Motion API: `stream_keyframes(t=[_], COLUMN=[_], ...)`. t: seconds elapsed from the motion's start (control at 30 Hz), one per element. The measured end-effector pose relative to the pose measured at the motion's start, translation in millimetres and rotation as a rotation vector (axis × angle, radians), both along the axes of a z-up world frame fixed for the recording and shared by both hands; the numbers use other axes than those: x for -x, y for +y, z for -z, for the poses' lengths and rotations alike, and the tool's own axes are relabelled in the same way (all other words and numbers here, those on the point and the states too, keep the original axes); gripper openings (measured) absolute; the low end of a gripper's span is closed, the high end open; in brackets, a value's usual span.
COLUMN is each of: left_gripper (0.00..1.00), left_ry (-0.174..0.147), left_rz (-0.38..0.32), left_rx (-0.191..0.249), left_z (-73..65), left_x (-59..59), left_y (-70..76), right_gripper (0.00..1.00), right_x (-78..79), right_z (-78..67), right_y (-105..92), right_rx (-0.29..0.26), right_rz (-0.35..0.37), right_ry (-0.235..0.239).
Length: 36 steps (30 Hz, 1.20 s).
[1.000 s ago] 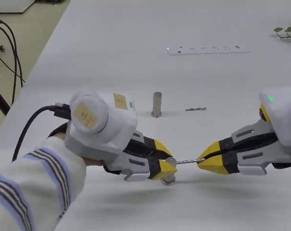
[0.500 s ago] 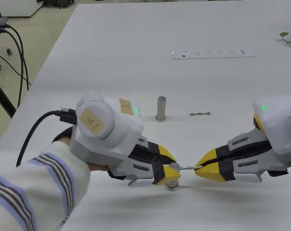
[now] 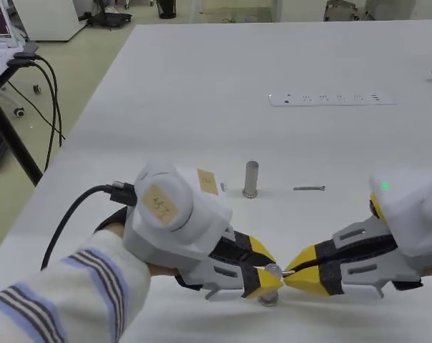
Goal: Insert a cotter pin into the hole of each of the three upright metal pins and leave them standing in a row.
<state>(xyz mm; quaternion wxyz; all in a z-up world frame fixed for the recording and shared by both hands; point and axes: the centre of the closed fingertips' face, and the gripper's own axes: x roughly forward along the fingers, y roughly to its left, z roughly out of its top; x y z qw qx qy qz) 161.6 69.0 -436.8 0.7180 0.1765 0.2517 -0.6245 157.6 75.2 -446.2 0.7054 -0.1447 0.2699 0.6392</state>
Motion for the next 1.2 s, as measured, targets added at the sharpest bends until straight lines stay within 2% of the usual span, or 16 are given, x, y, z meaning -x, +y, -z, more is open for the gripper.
stream_keyframes(t=[0.03,0.13,0.5,0.6,0.67,0.7,0.8,0.83,0.9,1.0,1.03,1.13,1.2], left_gripper=[0.09,0.09,0.09,0.1,0.1,0.1,0.1,0.12,0.21,0.38,0.4,0.46,0.54], left_ry=[0.023,0.004,-0.017,-0.015,0.005,0.004,-0.025,-0.025,-0.015,-0.007,0.004,0.017,0.019], left_rz=[-0.017,-0.003,0.008,0.005,-0.012,-0.01,0.022,0.023,0.022,0.001,-0.002,-0.02,-0.024], left_rx=[0.001,-0.005,-0.018,-0.018,-0.013,-0.011,-0.013,-0.01,0.003,0.03,0.038,0.092,0.123], left_z=[0.4,0.5,1.1,1.0,0.9,0.9,0.5,0.1,-2.1,-6.4,-7.0,-12.9,-17.8], left_x=[0.2,0.2,1.2,1.4,1.0,1.0,3.2,3.6,5.3,5.8,7.4,12.1,17.1], left_y=[-0.3,-0.9,-2.3,-2.2,-1.7,-1.5,-0.9,-0.9,-0.8,1.2,2.4,8.0,11.7], right_gripper=[0.0,0.0,0.0,0.0,0.0,0.0,0.02,0.07,0.11,0.1,0.11,0.18,0.24], right_x=[0.1,0.4,0.8,0.9,0.4,0.2,-4.1,-5.2,-4.1,-1.1,-0.2,2.2,4.6], right_z=[-0.2,0.8,2.6,2.6,2.6,2.6,5.1,5.4,5.3,4.8,5.3,5.9,5.2], right_y=[0.3,0.0,-1.2,-0.4,-0.1,0.0,-2.3,-2.9,-3.2,-2.6,-2.2,1.2,4.7], right_rx=[0.003,0.016,0.036,0.04,0.037,0.035,0.047,0.049,0.045,0.033,0.031,0.007,-0.025], right_rz=[-0.003,-0.015,-0.042,-0.046,-0.034,-0.031,0.009,0.014,0.021,0.028,0.031,0.062,0.088], right_ry=[-0.002,-0.013,-0.047,-0.054,-0.04,-0.038,-0.029,-0.04,-0.026,-0.019,-0.019,-0.006,0.012])
